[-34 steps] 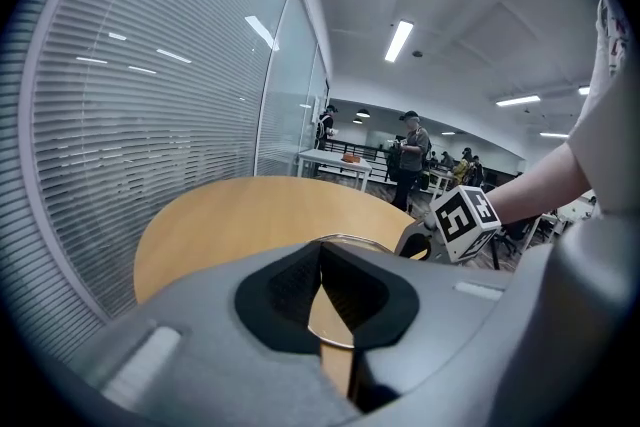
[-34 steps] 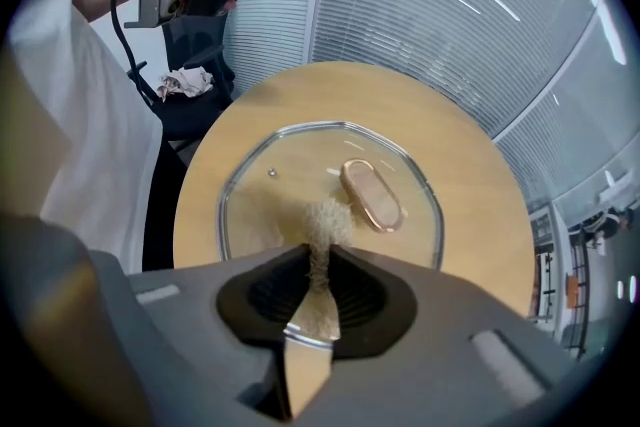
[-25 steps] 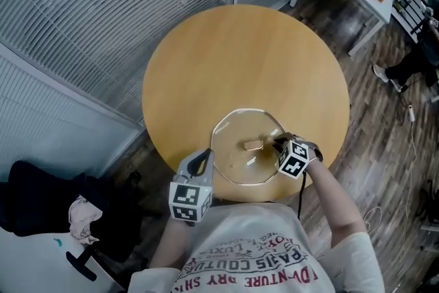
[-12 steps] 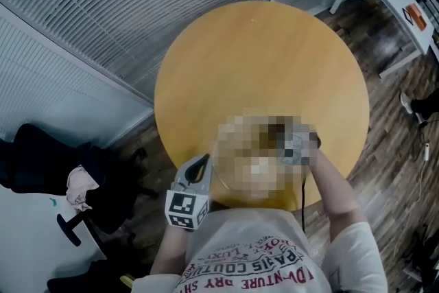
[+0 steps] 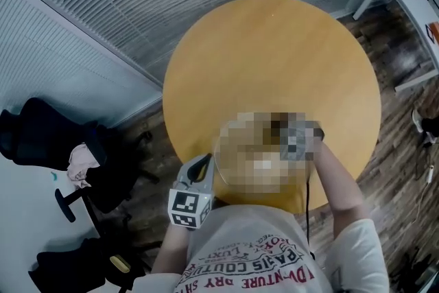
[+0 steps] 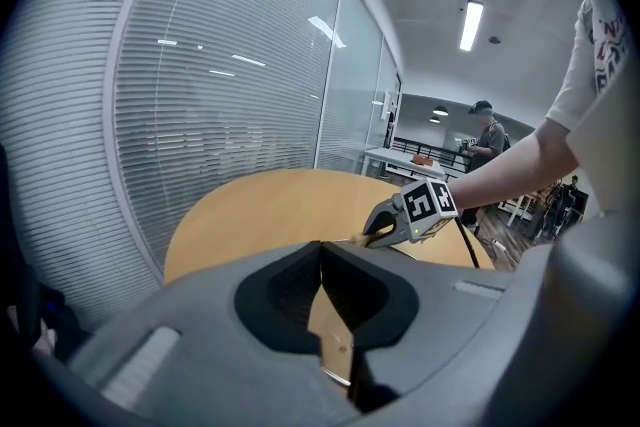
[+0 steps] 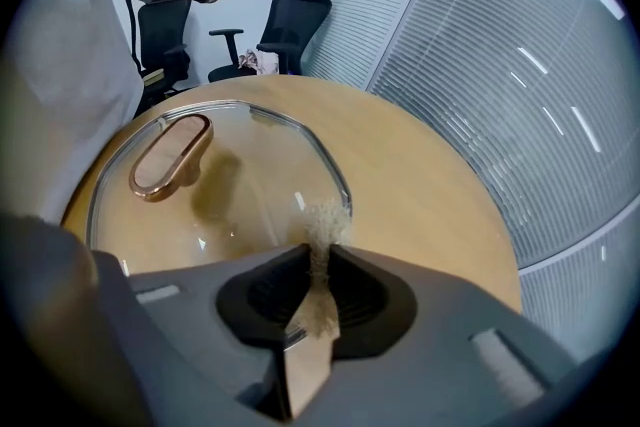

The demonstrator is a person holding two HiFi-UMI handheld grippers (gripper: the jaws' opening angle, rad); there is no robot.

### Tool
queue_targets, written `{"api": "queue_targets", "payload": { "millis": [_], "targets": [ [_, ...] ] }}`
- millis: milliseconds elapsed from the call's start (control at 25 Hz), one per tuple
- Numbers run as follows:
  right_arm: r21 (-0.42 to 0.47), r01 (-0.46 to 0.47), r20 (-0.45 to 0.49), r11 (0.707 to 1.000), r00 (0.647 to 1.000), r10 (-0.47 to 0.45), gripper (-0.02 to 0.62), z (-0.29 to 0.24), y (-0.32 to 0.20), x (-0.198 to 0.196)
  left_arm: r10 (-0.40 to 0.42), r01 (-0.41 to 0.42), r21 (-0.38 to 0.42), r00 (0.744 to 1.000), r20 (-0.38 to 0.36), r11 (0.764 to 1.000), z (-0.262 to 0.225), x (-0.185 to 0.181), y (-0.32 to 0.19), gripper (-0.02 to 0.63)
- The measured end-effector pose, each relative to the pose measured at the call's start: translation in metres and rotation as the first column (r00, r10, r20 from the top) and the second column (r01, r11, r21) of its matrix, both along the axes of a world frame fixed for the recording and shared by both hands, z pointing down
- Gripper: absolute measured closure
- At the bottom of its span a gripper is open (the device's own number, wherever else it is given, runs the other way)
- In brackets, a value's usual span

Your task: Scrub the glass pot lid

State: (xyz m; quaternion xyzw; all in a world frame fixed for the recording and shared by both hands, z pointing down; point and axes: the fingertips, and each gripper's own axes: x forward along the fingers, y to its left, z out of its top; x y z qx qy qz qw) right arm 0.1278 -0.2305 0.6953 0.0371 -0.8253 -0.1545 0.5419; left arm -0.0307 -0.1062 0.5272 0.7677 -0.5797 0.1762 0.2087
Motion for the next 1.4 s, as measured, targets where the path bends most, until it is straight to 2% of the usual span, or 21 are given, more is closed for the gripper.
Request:
{"api": "queue_targets", "payload": {
  "millis": [200,440,880,1400],
  "targets": [
    [0.007,0.025,0.002,1.0,1.0,-0.025,0.535,-0.001,0.004,0.007,-0.007,0.007,0.0,1.0,0.004,1.0,0.0,0.008,0.002,0.598],
    [0.011,0.008,-0.009,1.0,1.0,-0.007,0.535,0.001,0.016,0.021,0.01,-0.01,0.015,1.0,0.001,1.0,-0.002,0.015,0.005,0.598],
    [0.036,-0.096,-0.001,0.995,0.995,0.096,0.535,0.002,0.038,0.046,0.069,-0.069,0.022,0.998,-0.007,0.997,-0.005,0.017,0.008,0.598],
    [0.028,-0.266,-0.036,0.964,0.963,0.267,0.535,0.004,0.079,0.07,0.19,-0.19,0.032,0.982,-0.02,0.981,-0.009,0.001,0.013,0.598]
  ]
}}
